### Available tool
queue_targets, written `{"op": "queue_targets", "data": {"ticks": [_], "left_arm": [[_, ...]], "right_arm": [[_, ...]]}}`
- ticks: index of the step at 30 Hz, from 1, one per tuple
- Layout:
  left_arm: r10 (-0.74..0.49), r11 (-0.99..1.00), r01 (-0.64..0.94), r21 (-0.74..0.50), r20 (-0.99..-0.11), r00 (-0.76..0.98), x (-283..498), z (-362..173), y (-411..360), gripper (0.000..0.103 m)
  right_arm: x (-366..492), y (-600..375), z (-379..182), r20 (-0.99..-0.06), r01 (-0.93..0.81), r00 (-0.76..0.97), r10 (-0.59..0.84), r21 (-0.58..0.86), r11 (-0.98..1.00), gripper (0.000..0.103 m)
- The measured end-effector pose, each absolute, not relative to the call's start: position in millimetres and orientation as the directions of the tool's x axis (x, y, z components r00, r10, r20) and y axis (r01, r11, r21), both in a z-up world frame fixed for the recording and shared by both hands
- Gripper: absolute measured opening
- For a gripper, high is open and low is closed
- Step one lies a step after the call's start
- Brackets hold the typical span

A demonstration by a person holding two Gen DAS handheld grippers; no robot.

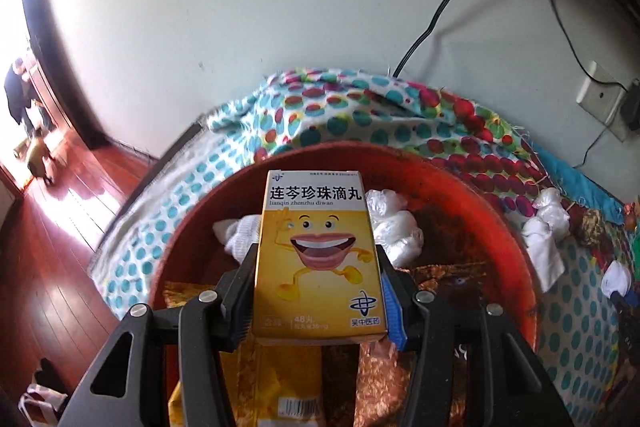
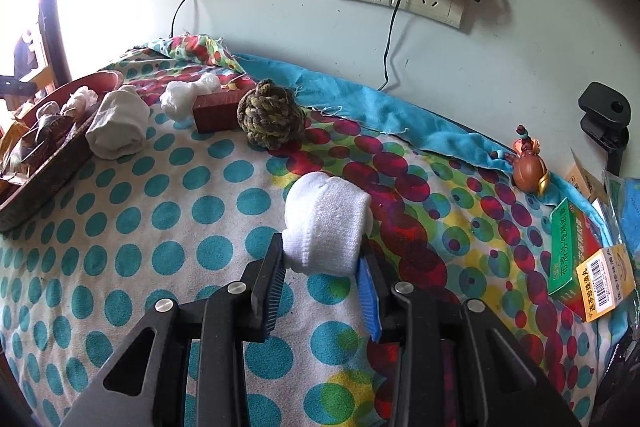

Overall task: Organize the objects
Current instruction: 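Carry the yellow medicine box into the red tray and open the left gripper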

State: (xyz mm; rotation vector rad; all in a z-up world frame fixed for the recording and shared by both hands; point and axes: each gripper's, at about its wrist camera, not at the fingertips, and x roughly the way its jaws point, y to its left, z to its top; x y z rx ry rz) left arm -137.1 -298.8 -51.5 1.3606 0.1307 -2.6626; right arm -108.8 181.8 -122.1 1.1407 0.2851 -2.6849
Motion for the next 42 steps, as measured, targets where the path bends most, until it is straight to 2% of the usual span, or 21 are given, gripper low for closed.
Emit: {"op": "queue_targets", "data": {"ticks": [7,26,28,42], "left_arm": [[-0.065,-0.985,0.171,-0.033,-0.843,-0.533,-167,-79,-302,0.053],[-0.101,-0.984,0.18,0.014,-0.869,-0.485,-183,-95,-296,0.057],[-0.113,-0.985,0.168,0.035,-0.87,-0.479,-181,-95,-294,0.061],[-0.14,-0.982,0.179,0.051,-0.839,-0.526,-155,-65,-282,0.066]], "right_arm": [[-109,181,-123,-0.732,0.263,-0.673,-0.102,-0.108,-0.959,0.032],[-111,179,-126,-0.742,0.27,-0.663,-0.097,-0.117,-0.956,0.036],[-111,179,-126,-0.744,0.27,-0.661,-0.099,-0.113,-0.956,0.036],[-111,182,-127,-0.742,0.271,-0.658,-0.124,-0.08,-0.959,0.036]]}}
